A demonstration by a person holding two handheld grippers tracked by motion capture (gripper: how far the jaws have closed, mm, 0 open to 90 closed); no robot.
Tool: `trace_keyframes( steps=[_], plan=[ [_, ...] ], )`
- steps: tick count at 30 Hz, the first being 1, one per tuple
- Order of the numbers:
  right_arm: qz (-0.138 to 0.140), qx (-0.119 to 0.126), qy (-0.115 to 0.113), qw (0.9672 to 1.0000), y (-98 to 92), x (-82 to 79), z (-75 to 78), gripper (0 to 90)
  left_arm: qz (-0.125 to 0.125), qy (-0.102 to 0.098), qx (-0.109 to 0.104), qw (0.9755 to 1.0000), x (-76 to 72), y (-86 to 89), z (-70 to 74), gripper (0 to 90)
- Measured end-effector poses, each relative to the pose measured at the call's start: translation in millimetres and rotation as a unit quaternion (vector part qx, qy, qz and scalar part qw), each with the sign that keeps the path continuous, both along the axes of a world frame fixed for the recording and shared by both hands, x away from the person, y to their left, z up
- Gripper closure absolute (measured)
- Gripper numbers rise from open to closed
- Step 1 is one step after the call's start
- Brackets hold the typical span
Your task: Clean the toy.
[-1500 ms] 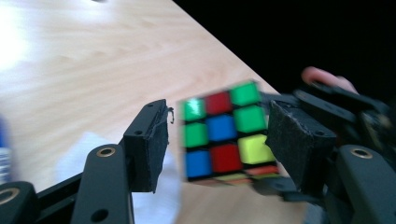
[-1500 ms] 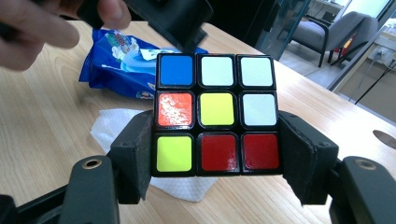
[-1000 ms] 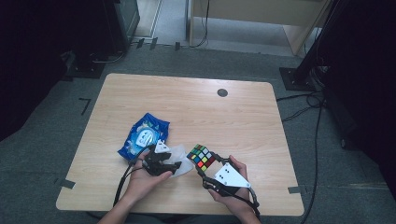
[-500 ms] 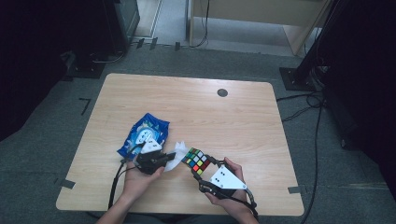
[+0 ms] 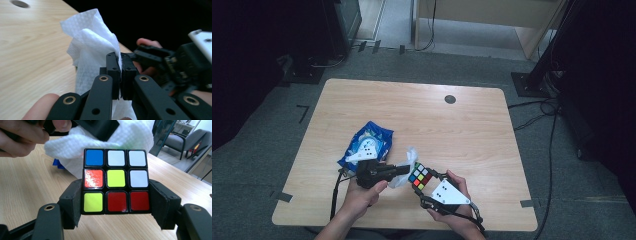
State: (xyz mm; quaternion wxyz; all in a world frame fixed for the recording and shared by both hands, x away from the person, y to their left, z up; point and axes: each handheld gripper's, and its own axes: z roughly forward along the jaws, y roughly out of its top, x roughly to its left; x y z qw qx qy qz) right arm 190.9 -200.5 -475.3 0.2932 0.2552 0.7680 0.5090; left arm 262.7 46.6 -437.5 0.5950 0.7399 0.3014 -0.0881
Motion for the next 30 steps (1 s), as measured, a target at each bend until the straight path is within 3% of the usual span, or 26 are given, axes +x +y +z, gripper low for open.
trace_keyframes(
  steps=[4, 9, 10, 13, 14, 15, 18, 22, 24, 25, 30],
  plan=[
    [0.003, -0.001, 0.000, 1.0000, 2.3, -0.1, -0.9, 34.9, -0.009, -0.002, -0.009, 0.9999, -1.4, -2.9, 1.3, 88.8],
    [0.015, -0.014, -0.005, 0.9998, 7.2, -3.7, -1.0, 35.0, 0.013, -0.009, 0.012, 0.9998, 0.6, -2.4, -1.8, 88.4],
    [0.017, -0.016, -0.009, 0.9997, 8.1, -4.7, -0.7, 35.0, 0.027, -0.009, 0.026, 0.9992, 2.4, -0.6, -4.8, 88.4],
    [0.019, -0.015, -0.011, 0.9996, 9.2, -6.7, 0.8, 35.0, 0.039, -0.007, 0.037, 0.9985, 4.3, 1.1, -8.3, 88.3],
    [0.020, -0.013, -0.013, 0.9996, 9.0, -7.5, 2.4, 35.0, 0.048, -0.012, 0.054, 0.9973, 5.4, 1.4, -10.1, 88.3],
    [0.021, -0.012, -0.014, 0.9996, 8.6, -7.4, 2.9, 35.0, 0.048, -0.012, 0.054, 0.9973, 5.4, 1.4, -10.1, 88.3],
    [0.017, -0.011, -0.013, 0.9997, 6.4, -7.0, 3.9, 35.0, 0.053, -0.020, 0.080, 0.9952, 5.1, -0.5, -12.2, 88.2],
    [0.015, -0.011, -0.015, 0.9997, 4.7, -6.1, 3.7, 35.1, 0.047, -0.022, 0.076, 0.9958, 1.1, -2.9, -7.5, 88.2],
    [0.014, -0.011, -0.013, 0.9998, 4.3, -5.7, 3.6, 35.0, 0.041, -0.025, 0.066, 0.9967, -2.4, -4.7, -2.1, 88.2],
    [0.014, -0.013, -0.012, 0.9997, 4.8, -5.2, 3.0, 35.1, 0.032, -0.025, 0.049, 0.9980, -6.1, -6.4, 4.3, 88.1],
    [0.019, -0.015, -0.011, 0.9997, 8.5, -6.2, 1.8, 35.1, 0.015, -0.031, 0.033, 0.9988, -11.5, -10.0, 11.5, 87.5]
  ],
)
